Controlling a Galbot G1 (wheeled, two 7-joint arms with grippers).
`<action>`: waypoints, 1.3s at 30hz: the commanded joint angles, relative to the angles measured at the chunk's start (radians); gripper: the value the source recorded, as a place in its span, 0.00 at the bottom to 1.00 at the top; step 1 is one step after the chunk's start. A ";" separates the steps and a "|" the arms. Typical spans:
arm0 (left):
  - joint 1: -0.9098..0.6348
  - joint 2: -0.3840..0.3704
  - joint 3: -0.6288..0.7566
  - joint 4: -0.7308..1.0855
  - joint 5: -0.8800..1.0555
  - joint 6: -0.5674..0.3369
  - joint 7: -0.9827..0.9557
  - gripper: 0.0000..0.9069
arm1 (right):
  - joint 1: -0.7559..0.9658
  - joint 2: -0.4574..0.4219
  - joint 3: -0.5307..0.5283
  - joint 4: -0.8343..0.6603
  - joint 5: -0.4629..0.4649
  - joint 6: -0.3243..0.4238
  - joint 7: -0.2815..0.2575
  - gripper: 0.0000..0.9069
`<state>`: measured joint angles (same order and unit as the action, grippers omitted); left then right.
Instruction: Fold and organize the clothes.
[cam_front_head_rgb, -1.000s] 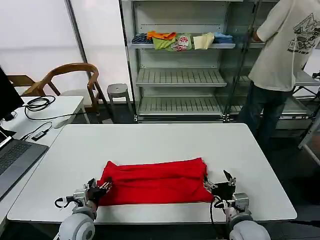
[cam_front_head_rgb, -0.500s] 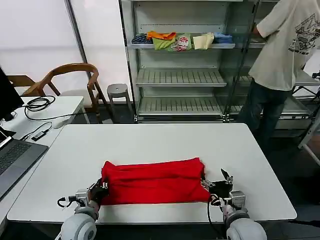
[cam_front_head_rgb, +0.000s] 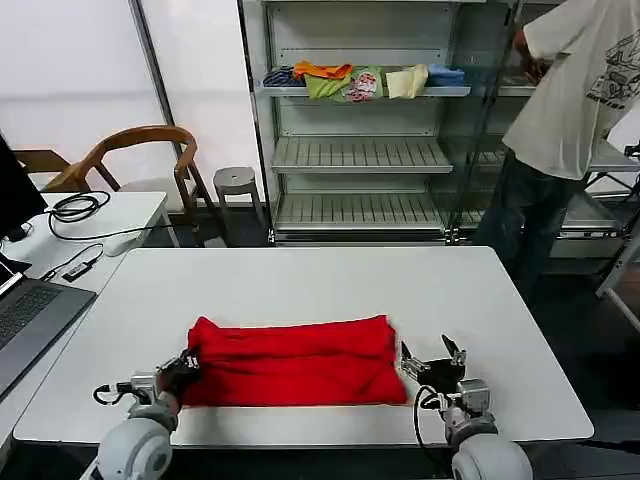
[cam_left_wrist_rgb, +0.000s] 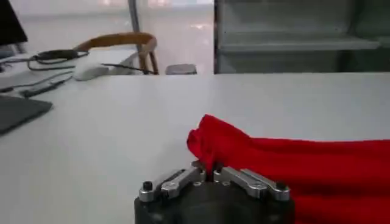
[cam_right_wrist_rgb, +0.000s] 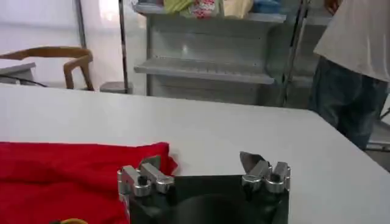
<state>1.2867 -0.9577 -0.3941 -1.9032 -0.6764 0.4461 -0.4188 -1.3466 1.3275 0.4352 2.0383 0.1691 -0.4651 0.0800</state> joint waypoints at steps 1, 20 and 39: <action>0.029 0.108 -0.154 -0.001 -0.019 0.004 0.011 0.02 | 0.010 0.003 -0.007 -0.001 -0.001 0.003 0.001 1.00; 0.064 0.180 -0.243 -0.186 -0.084 0.112 0.000 0.02 | -0.013 0.012 0.020 0.033 -0.006 0.002 0.004 1.00; -0.068 -0.065 0.139 -0.226 0.006 0.116 0.009 0.03 | -0.108 -0.024 0.110 0.078 -0.018 -0.021 0.011 1.00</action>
<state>1.2675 -0.9330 -0.4023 -2.1307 -0.6888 0.5662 -0.4154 -1.4209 1.3084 0.5168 2.1054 0.1550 -0.4841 0.0910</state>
